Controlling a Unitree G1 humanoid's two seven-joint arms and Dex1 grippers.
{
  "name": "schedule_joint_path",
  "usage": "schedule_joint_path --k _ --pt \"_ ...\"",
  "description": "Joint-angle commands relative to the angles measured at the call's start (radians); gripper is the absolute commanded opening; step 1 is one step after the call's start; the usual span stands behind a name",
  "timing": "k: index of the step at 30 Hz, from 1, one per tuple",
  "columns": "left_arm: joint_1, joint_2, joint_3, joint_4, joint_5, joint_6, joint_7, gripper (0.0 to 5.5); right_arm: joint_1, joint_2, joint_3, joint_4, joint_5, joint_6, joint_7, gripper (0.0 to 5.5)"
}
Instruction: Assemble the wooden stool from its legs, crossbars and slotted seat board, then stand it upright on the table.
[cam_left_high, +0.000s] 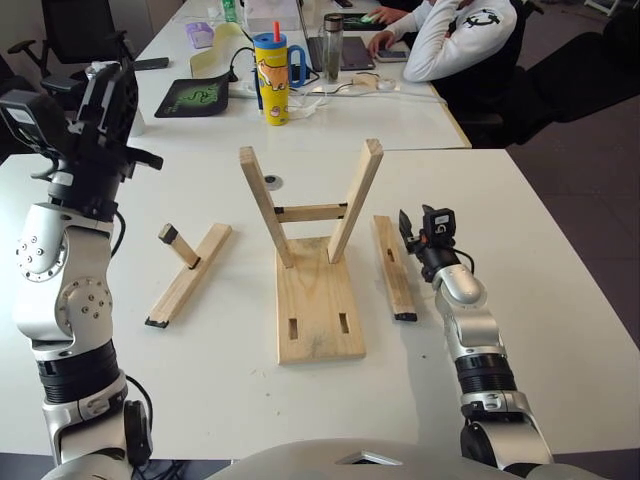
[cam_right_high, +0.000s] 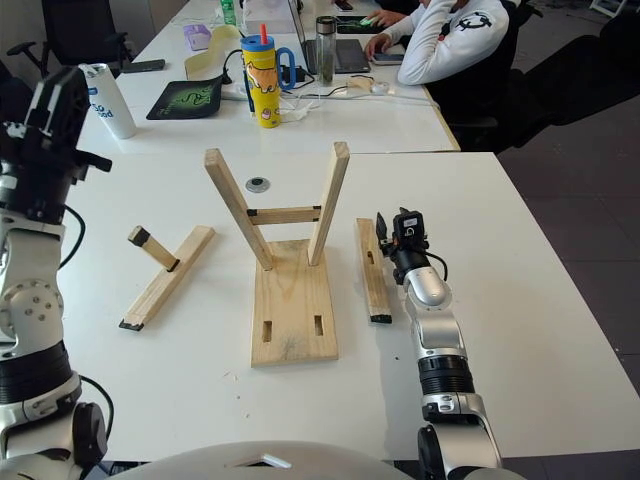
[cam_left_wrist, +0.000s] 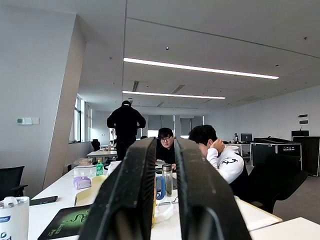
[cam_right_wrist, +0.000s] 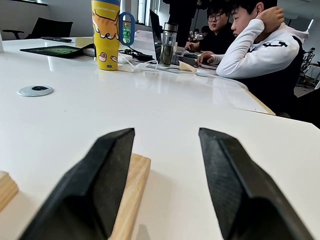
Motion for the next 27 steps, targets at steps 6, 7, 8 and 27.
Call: schedule_joint_path --k 6,7,8,27 --pt "0.132 0.039 -0.145 0.253 0.215 0.073 -0.017 0.02 0.012 0.012 -0.001 -0.022 0.011 0.006 -0.016 2.38" --pt "0.152 0.034 -0.158 0.294 0.256 0.076 0.002 0.02 0.011 0.011 -0.003 -0.025 0.012 0.008 -0.016 2.38" --pt "0.168 0.025 -0.175 0.337 0.284 0.071 0.002 0.02 0.013 0.01 -0.005 -0.029 0.012 0.01 -0.018 2.38" --pt "-0.008 -0.026 0.054 0.22 0.133 -0.055 0.031 0.02 0.023 0.008 0.008 -0.05 0.007 0.027 0.001 2.38"
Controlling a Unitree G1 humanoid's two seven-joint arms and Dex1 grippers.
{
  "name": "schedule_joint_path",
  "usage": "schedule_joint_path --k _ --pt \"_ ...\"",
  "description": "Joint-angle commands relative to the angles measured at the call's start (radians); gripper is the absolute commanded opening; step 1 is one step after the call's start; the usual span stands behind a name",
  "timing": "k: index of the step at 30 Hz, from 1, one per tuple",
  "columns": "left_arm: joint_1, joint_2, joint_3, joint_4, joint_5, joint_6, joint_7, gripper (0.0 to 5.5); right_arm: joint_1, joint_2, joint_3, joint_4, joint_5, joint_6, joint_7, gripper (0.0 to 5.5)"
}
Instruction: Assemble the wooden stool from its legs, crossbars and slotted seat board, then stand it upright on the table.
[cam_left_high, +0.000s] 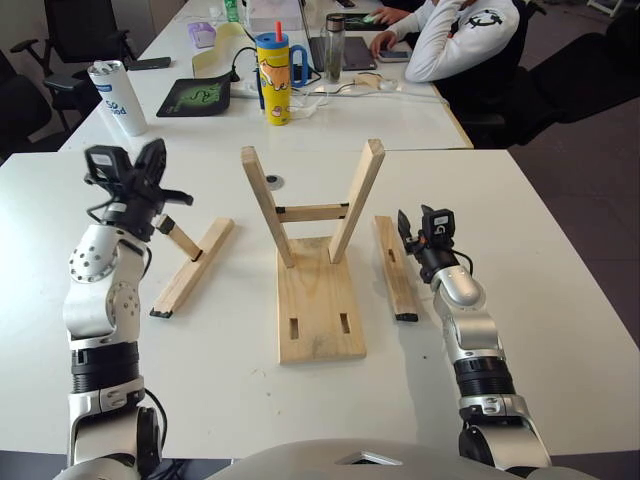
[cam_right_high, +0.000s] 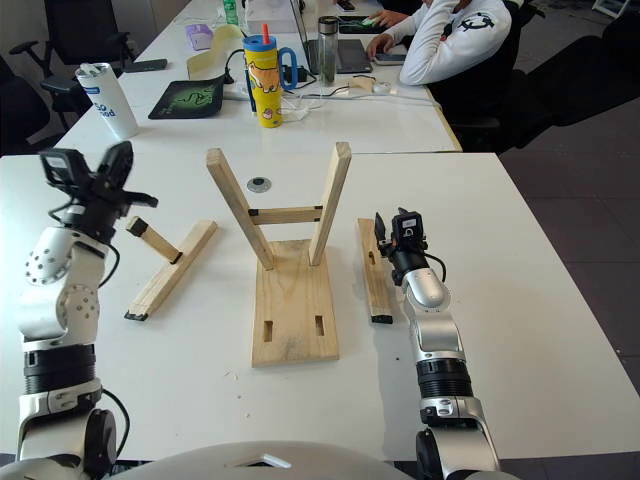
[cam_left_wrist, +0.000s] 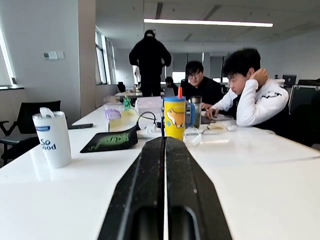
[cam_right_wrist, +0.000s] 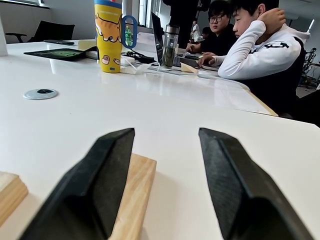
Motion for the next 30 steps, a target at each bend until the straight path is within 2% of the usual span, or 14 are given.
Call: schedule_joint_path --k 1,4,7,12,18,27,30 --pt "-0.021 0.055 0.13 0.021 -0.075 0.028 0.008 0.02 0.007 -0.001 0.003 -0.012 0.008 0.013 -0.001 2.38" --pt "0.062 0.127 0.155 0.155 -0.027 0.078 -0.023 0.02 0.016 0.001 0.002 -0.018 0.007 0.012 -0.007 2.38" --pt "0.193 0.188 0.083 0.246 0.057 0.124 -0.1 0.51 0.027 0.001 -0.003 -0.022 0.008 0.01 -0.013 2.38" --pt "0.38 0.218 -0.001 0.076 0.004 0.284 -0.263 1.35 0.042 -0.001 0.012 -0.032 -0.007 -0.005 -0.008 2.38" --pt "0.397 0.229 -0.053 0.061 0.016 0.388 -0.304 2.33 0.044 0.006 0.016 -0.044 -0.009 -0.006 -0.018 2.38" --pt "0.408 0.2 -0.126 0.147 0.077 0.376 -0.308 3.74 0.032 0.001 0.019 -0.037 -0.008 -0.007 -0.011 2.38" --pt "0.398 0.193 -0.14 0.178 0.096 0.358 -0.314 3.8 0.031 0.002 0.019 -0.036 -0.008 -0.007 -0.012 2.38"
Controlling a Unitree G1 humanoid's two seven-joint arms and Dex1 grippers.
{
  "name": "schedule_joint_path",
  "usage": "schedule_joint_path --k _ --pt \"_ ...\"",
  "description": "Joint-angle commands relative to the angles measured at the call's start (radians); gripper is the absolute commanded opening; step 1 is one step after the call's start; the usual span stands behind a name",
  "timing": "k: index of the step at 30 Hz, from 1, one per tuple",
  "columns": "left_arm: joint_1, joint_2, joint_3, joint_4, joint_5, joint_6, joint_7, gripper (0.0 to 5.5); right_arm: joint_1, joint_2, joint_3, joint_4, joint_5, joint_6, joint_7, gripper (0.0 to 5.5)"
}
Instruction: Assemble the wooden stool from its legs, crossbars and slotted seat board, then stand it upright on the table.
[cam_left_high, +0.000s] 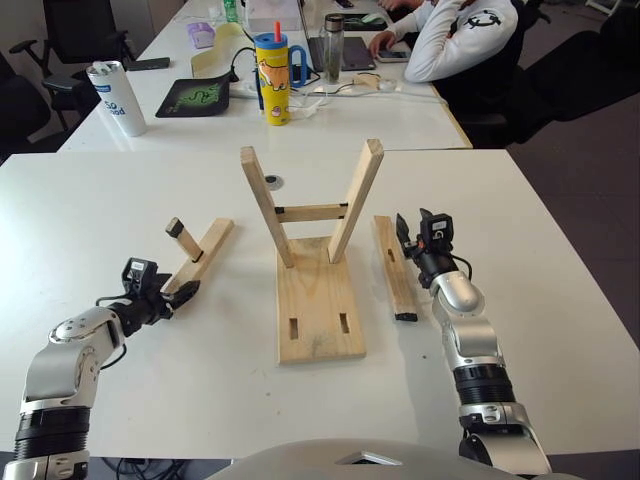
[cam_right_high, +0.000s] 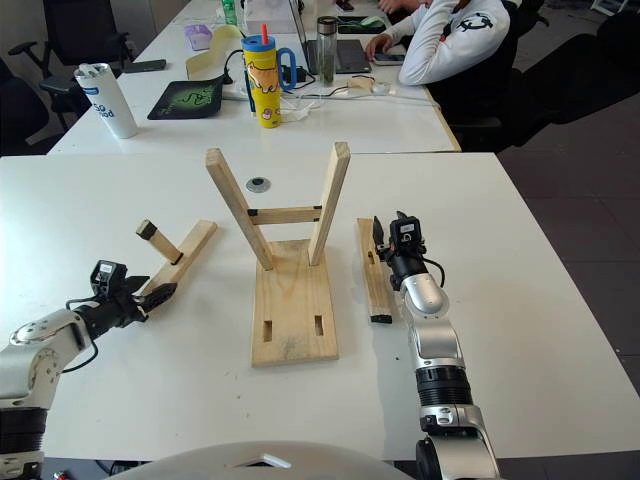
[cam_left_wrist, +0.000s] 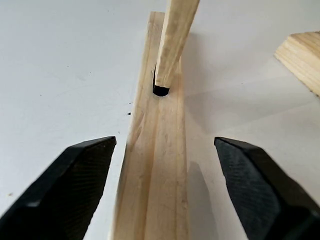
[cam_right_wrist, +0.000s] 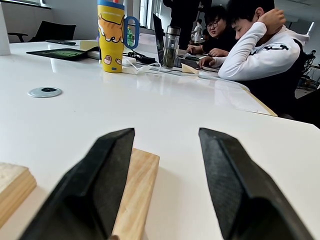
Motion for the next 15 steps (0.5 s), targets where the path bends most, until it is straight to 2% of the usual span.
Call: schedule_joint_path --k 1,2,13,15 --pt "-0.009 -0.012 -0.021 0.048 0.033 -0.031 -0.004 3.8 -0.012 -0.004 0.005 0.005 0.0 0.0 0.0 2.38" --pt "-0.018 -0.015 -0.029 0.064 0.044 -0.045 -0.004 3.8 -0.013 -0.003 0.006 0.007 -0.001 -0.001 -0.001 2.38" --pt "-0.03 -0.058 -0.045 0.107 0.075 -0.121 0.004 2.2 -0.026 0.0 0.01 0.023 0.001 -0.007 0.002 2.38" --pt "-0.036 -0.071 -0.041 0.114 0.076 -0.142 0.012 2.05 -0.029 0.0 0.01 0.025 0.001 -0.007 0.002 2.38"
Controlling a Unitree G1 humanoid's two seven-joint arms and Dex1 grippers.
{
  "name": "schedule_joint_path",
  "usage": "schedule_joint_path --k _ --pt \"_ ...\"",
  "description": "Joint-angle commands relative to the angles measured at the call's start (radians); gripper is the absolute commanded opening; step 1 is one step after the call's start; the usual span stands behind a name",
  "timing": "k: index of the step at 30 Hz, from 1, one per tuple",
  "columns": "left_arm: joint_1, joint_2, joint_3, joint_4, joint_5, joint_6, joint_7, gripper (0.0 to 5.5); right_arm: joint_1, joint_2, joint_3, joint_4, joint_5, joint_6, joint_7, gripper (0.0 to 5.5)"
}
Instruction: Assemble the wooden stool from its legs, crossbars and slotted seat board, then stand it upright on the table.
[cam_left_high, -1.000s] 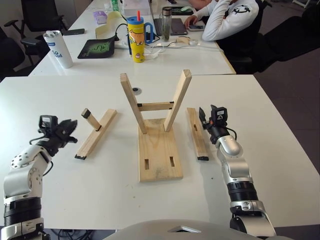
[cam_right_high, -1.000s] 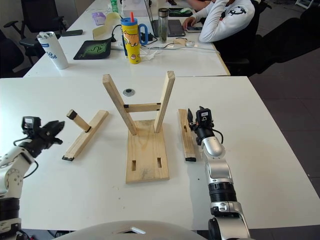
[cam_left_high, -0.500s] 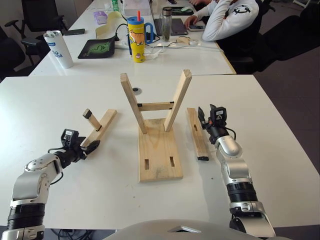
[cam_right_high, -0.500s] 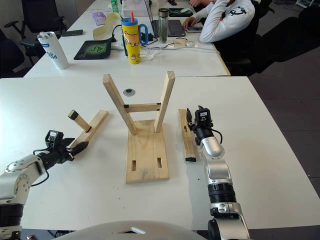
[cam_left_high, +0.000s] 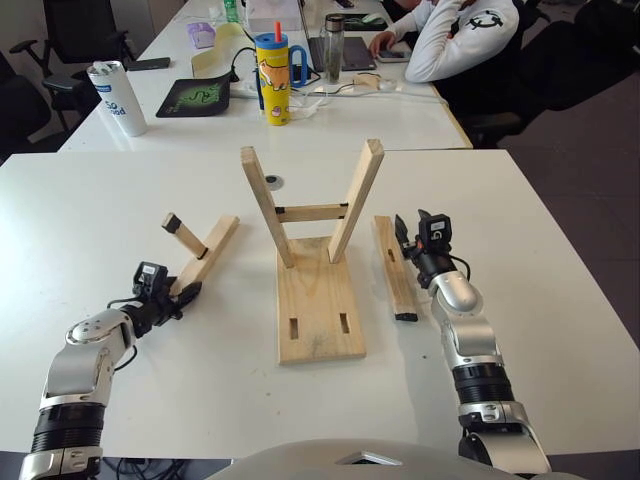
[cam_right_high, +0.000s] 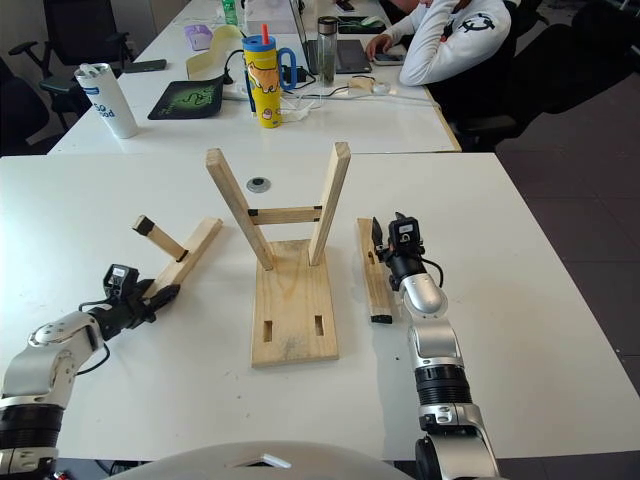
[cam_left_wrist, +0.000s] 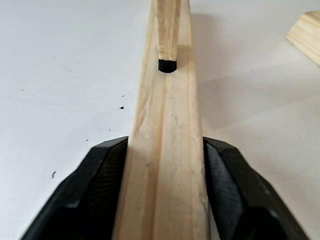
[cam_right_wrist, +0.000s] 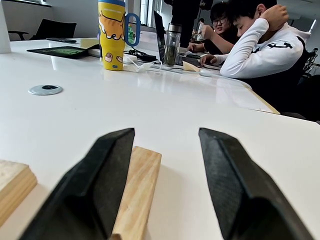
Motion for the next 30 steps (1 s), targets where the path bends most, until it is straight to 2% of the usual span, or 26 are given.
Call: schedule_joint_path --k 1,11,16,20,22,23,27,28,30 --pt "-0.009 -0.029 -0.003 0.028 0.02 -0.034 0.016 2.05 -0.025 -0.002 0.007 0.009 0.001 -0.007 0.003 2.38" --pt "-0.09 -0.117 0.09 -0.049 -0.013 -0.248 0.095 2.05 -0.066 -0.018 -0.008 0.014 0.006 -0.005 0.006 2.38" --pt "-0.181 -0.131 0.16 -0.171 -0.058 -0.287 0.166 2.05 -0.204 -0.056 -0.066 0.023 0.04 0.007 -0.001 2.38" --pt "-0.293 -0.118 0.184 -0.334 -0.144 -0.261 0.191 2.05 -0.418 -0.087 -0.143 -0.028 0.138 0.075 -0.004 2.38" --pt "-0.325 -0.109 0.171 -0.396 -0.18 -0.234 0.183 2.05 -0.505 -0.073 -0.163 -0.099 0.256 0.174 0.026 2.38" --pt "-0.336 -0.104 0.158 -0.425 -0.183 -0.224 0.183 2.05 -0.545 -0.053 -0.176 -0.153 0.366 0.272 0.042 2.57" --pt "-0.358 -0.091 0.104 -0.523 -0.181 -0.198 0.176 2.05 -0.681 0.019 -0.277 -0.3 0.998 0.692 -0.031 3.12" --pt "-0.358 -0.085 0.089 -0.536 -0.172 -0.198 0.168 2.05 -0.704 0.023 -0.29 -0.31 1.148 0.749 -0.062 3.32" --pt "-0.358 -0.079 0.065 -0.546 -0.16 -0.198 0.151 2.05 -0.724 0.01 -0.296 -0.306 1.318 0.817 -0.091 3.71"
